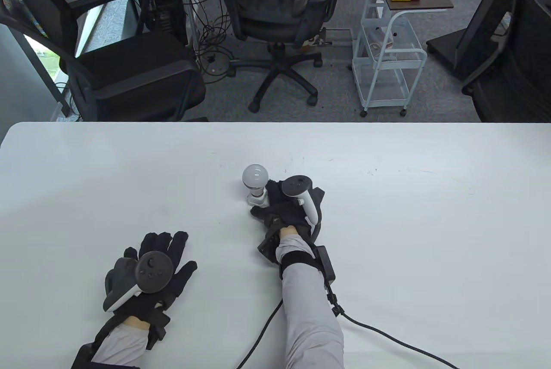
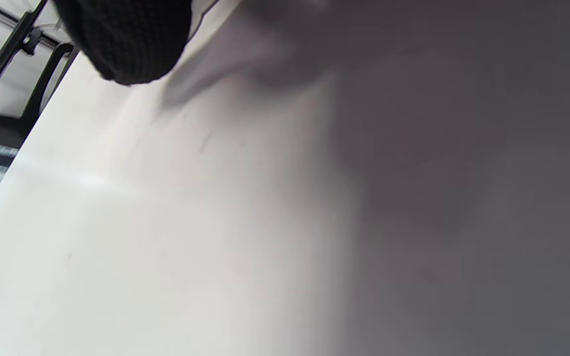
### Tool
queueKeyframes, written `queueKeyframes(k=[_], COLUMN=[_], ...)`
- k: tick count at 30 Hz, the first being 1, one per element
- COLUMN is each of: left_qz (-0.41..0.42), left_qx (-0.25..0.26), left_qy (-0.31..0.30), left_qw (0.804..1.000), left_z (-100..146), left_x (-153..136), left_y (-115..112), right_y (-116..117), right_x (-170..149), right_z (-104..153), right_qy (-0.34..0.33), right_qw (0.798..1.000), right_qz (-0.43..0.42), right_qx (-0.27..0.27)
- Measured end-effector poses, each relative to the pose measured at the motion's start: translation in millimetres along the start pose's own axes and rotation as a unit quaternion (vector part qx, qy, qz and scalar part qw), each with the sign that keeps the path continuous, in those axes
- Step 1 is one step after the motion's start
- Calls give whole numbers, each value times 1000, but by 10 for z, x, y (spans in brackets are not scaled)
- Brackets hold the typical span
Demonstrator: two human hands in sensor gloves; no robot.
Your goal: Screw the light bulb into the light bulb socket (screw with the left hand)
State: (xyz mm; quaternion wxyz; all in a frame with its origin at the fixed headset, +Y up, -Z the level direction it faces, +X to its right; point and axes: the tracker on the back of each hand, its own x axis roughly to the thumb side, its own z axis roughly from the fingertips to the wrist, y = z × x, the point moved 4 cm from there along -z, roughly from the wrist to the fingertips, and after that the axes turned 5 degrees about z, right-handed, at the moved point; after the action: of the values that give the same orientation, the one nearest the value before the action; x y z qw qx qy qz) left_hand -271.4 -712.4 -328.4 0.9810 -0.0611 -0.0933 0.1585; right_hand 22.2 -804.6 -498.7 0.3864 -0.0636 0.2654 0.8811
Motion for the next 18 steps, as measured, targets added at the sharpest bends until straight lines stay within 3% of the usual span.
queueKeyframes(k=[9,18], left_qz=[-4,-30], left_qx=[25,76], left_qy=[-11,-23], left_qw=[1000,996], left_z=[78,263], left_x=[31,175], left_y=[66,192], right_y=[-346,-617], right_x=[-238,-414], right_z=[898,1864], right_qy=[-79,-133], right_qw=[991,955], right_qz=[67,145], right_qx=[-89,-223])
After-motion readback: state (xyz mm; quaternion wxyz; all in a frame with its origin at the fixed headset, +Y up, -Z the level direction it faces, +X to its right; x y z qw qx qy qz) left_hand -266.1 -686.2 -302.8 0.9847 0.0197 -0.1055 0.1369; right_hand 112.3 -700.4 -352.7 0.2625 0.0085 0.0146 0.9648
